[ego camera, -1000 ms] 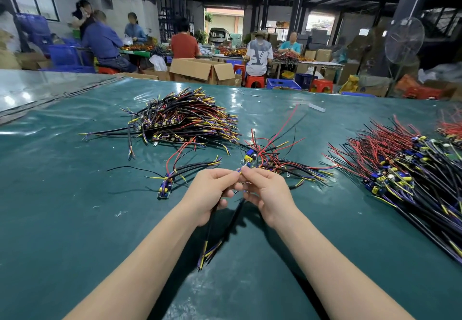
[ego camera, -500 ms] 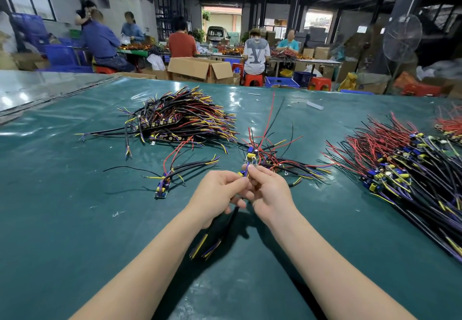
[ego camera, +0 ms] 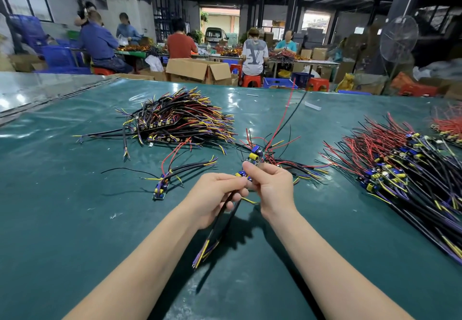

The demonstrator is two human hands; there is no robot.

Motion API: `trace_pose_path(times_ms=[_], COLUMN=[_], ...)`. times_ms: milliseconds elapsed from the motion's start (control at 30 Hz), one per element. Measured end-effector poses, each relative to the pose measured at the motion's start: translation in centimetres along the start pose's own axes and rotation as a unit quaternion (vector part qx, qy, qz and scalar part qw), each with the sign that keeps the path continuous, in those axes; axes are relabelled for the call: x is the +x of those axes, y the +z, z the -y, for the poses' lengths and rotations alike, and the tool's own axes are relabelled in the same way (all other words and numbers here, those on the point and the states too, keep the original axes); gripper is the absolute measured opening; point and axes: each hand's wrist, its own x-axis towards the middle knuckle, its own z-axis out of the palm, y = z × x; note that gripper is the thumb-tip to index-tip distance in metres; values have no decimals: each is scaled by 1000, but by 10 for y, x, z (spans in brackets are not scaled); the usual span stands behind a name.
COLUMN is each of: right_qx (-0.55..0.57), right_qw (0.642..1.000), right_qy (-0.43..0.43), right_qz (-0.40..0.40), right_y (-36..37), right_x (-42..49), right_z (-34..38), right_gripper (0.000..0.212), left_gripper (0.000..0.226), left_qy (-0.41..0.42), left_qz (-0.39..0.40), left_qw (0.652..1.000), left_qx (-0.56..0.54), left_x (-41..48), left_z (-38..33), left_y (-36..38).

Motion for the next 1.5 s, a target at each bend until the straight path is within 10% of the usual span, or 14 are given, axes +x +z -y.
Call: trace_pose_path(times_ms=[400, 933, 1500], right_qx=[17, -189, 14], right_qw=[983, 980, 973], right_qy=[181, 39, 203], right_qz=[40, 53, 108], right_y=[2, -3, -2], right_x=[-2, -8, -3], right_z=[2, 5, 4], right_gripper=[23, 35, 31], left_gripper=[40, 27, 29], left_qy=[31, -22, 34], left_qz=[-88, -28, -5], left_qw=[988, 998, 998], left_qx=[121, 55, 53], left_x=[2, 5, 2], left_z=[-1, 6, 4], left_y=[-3, -12, -5])
